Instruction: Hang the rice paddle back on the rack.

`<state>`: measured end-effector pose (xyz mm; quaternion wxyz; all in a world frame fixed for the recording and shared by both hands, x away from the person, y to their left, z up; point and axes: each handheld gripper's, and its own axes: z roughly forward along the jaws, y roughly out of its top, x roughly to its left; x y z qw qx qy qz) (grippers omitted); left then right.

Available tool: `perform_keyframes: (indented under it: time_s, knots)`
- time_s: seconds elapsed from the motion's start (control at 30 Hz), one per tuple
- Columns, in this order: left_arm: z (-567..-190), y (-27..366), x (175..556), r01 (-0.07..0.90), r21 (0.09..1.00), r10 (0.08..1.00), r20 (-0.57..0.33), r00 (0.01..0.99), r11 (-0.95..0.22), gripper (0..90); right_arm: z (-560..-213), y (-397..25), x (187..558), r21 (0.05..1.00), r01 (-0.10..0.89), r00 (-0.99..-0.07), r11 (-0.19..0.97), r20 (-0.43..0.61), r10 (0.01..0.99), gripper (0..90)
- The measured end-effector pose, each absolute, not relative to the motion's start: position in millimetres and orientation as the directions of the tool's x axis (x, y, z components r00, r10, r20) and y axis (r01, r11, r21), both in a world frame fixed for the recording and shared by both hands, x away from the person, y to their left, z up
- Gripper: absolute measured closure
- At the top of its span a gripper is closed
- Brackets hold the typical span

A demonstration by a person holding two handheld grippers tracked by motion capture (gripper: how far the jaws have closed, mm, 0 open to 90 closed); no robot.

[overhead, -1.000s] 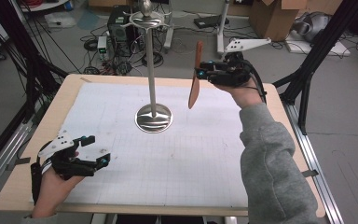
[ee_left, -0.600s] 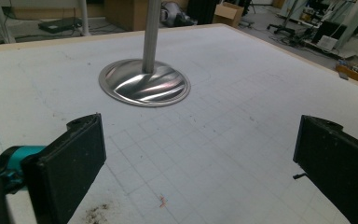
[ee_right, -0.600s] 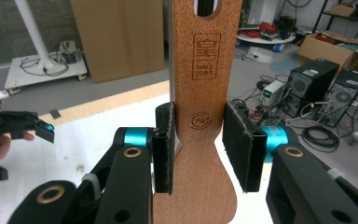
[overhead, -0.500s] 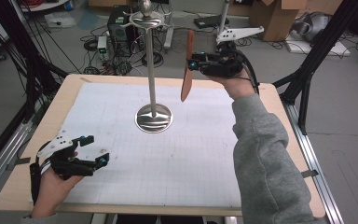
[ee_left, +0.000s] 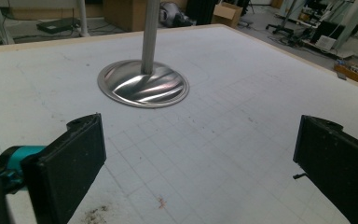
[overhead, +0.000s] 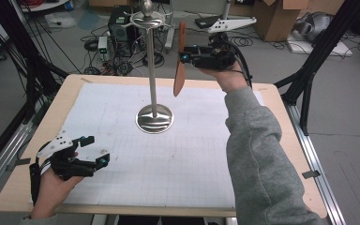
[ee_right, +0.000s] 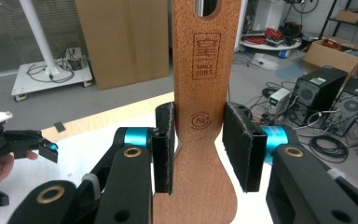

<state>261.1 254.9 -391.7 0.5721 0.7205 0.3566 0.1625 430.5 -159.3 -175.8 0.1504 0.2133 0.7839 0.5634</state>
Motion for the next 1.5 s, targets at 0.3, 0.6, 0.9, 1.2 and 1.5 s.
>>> perform_keyframes:
  time_s: [0.3, 0.6, 0.9, 1.2, 1.5]
  knots:
    - [-392, 256, 260, 0.326, 0.941, 0.702, -0.170, 0.691, -0.093, 2.7, -178, -152, 436, 0.951, 0.161, -0.866, 0.263, 0.008, 0.500, 65.0]
    - [-391, 259, 258, 0.322, 0.943, 0.714, -0.168, 0.679, -0.084, 2.7, -178, -146, 440, 0.956, 0.150, -0.856, 0.250, -0.001, 0.517, 64.9]
    - [-393, 258, 257, 0.326, 0.939, 0.724, -0.148, 0.674, -0.112, 2.7, -177, -141, 445, 0.955, 0.148, -0.854, 0.256, -0.007, 0.520, 64.9]
    - [-393, 261, 257, 0.327, 0.939, 0.724, -0.153, 0.673, -0.106, 2.7, -179, -135, 448, 0.952, 0.157, -0.854, 0.263, -0.003, 0.521, 64.9]
    - [-394, 262, 256, 0.331, 0.937, 0.727, -0.153, 0.669, -0.108, 2.7, -182, -131, 452, 0.949, 0.162, -0.854, 0.270, -0.002, 0.521, 64.9]
